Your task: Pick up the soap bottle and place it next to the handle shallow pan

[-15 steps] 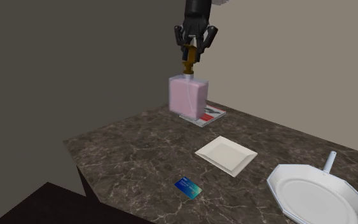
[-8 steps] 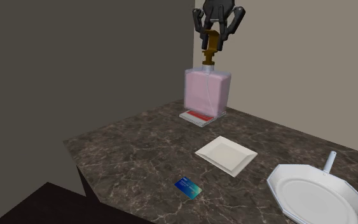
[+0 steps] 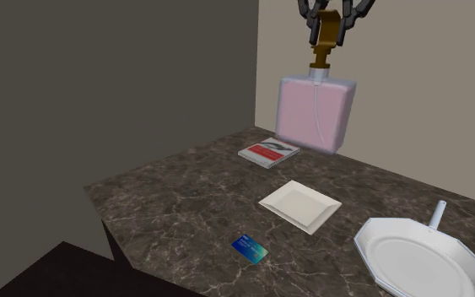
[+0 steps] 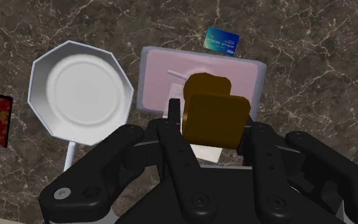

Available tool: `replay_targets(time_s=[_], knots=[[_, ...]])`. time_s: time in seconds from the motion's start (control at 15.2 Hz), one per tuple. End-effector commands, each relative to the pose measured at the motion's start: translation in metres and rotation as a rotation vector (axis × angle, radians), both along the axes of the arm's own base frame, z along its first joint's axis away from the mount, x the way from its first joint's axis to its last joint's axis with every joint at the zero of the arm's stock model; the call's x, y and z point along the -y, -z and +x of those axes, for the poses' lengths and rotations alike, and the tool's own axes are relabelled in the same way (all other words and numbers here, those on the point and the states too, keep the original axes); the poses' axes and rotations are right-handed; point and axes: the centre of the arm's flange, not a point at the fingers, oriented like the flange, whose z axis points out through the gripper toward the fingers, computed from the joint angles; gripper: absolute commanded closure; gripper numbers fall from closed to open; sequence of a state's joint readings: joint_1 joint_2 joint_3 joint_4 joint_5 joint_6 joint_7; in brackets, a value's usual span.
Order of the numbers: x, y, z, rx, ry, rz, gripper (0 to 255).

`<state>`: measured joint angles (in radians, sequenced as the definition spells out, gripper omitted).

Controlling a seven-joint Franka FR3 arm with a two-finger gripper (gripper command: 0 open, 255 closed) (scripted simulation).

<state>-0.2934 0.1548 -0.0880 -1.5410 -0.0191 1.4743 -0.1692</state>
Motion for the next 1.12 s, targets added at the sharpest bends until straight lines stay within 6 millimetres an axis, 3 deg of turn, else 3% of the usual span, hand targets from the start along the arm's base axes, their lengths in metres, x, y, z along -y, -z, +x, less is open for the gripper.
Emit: replay_targets(time_s=[0.0, 0.07, 1.06], knots=[[0.022, -0.011, -0.015, 0.0, -0.001, 0.0, 255], [0.027, -0.014, -0.018, 0.0, -0.001, 0.0, 255], [0.027, 0.065, -0.018, 0.0, -0.001, 0.0, 255]])
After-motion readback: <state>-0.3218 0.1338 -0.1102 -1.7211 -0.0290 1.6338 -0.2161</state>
